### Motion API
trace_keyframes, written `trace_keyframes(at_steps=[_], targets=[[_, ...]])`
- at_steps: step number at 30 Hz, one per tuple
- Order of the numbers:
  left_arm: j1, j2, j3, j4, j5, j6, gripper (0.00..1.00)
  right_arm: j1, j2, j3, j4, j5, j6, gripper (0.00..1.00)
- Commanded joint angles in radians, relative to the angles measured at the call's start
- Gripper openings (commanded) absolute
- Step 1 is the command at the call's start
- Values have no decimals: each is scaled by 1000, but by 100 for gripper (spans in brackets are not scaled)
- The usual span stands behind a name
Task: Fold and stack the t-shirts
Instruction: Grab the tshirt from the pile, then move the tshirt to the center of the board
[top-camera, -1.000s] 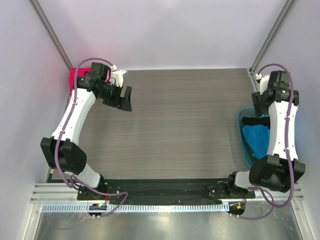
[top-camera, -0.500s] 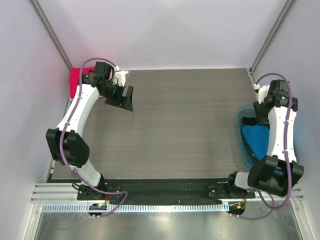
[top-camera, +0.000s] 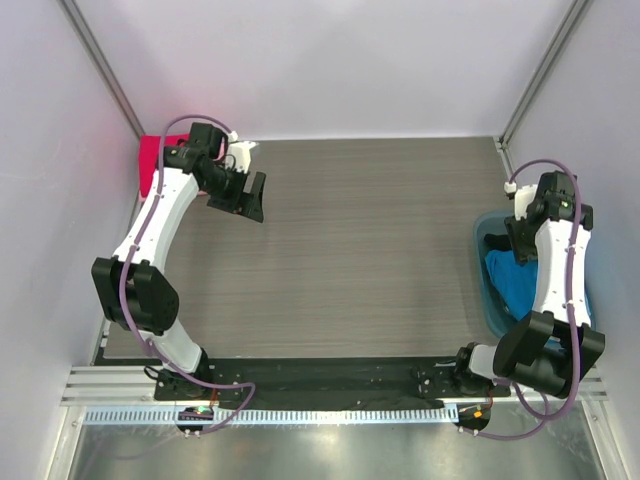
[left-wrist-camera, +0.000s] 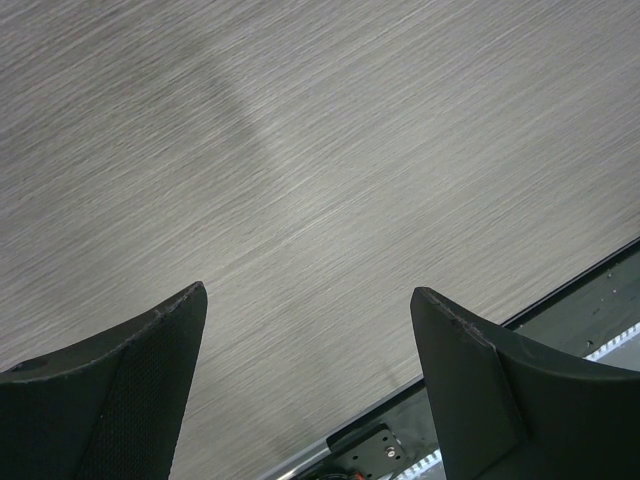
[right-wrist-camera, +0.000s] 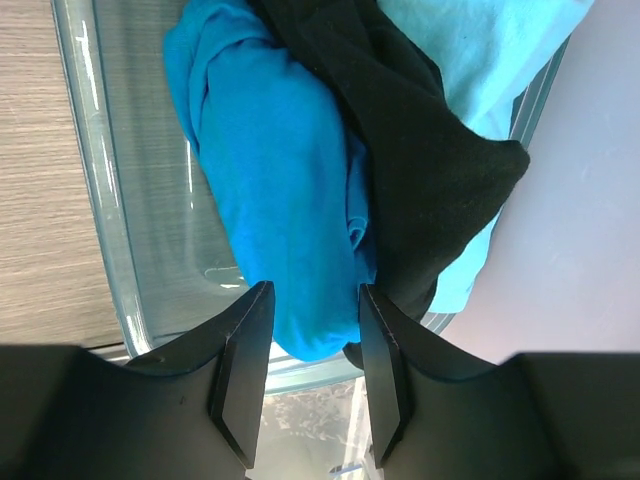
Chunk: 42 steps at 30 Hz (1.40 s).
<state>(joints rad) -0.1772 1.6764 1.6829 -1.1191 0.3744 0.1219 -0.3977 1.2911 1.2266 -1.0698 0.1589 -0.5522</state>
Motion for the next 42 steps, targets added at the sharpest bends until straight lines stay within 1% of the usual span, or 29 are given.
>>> trace_keyframes(at_steps=[1, 4, 5, 6, 7, 9, 11, 12, 15, 17, 22, 24, 27, 31, 33, 34, 35, 36, 37, 39, 40, 41, 42], targets=[[-1, -7, 21, 1, -8, 19, 84, -10, -21, -6, 22, 16, -17, 45], [-1, -12, 14, 4, -2, 16, 84, -12, -9, -18, 36, 27, -12, 43], [-1, -15, 6, 5, 0, 16, 84, -12, -4, -21, 44, 30, -12, 39], [-1, -17, 5, 7, 1, 15, 84, -12, -1, -32, 50, 42, -12, 24], [-1, -18, 3, 5, 0, 15, 84, -13, 7, -36, 54, 47, -12, 18], [-1, -27, -5, 10, 1, 15, 84, -15, 8, -45, 62, 59, -12, 10], [-1, -32, -9, 12, 1, 13, 84, -16, 1, -49, 73, 73, -14, 7], [-1, -38, -15, 13, 1, 15, 84, -16, -6, -45, 74, 74, -15, 1], [-1, -50, -25, 16, 0, 15, 84, -16, -42, -6, 73, 67, -20, 1], [-1, -56, -25, 15, 0, 16, 84, -13, -97, 49, 56, 21, -32, 1], [2, -75, -19, 12, -22, 28, 84, -13, -170, 356, 4, -99, -103, 1], [2, -78, -12, 12, -32, 28, 84, -13, -187, 471, -12, -201, -146, 1], [5, -86, 18, 8, -54, 30, 84, -13, -182, 601, -16, -326, -178, 1], [19, -99, 60, 1, -72, 30, 84, -13, -176, 677, 47, -455, -207, 1], [22, -119, 72, -1, -83, 30, 84, -13, -182, 671, 102, -519, -224, 1], [22, -127, 74, -2, -92, 32, 85, -13, -191, 666, 147, -591, -229, 1], [24, -138, 77, -7, -107, 39, 84, -13, -190, 662, 169, -631, -227, 1], [25, -158, 78, -7, -120, 39, 85, -13, -188, 662, 188, -671, -221, 1], [27, -171, 78, -4, -130, 41, 84, -13, -182, 665, 209, -755, -210, 1], [36, -204, 75, 8, -149, 36, 84, -12, -162, 672, 296, -823, -114, 1], [36, -211, 74, 13, -155, 33, 84, -12, -150, 677, 333, -852, -57, 1], [36, -218, 75, 27, -166, 30, 84, -10, -122, 683, 408, -911, 46, 1], [36, -228, 80, 31, -167, 18, 85, -6, -107, 686, 447, -936, 117, 1]])
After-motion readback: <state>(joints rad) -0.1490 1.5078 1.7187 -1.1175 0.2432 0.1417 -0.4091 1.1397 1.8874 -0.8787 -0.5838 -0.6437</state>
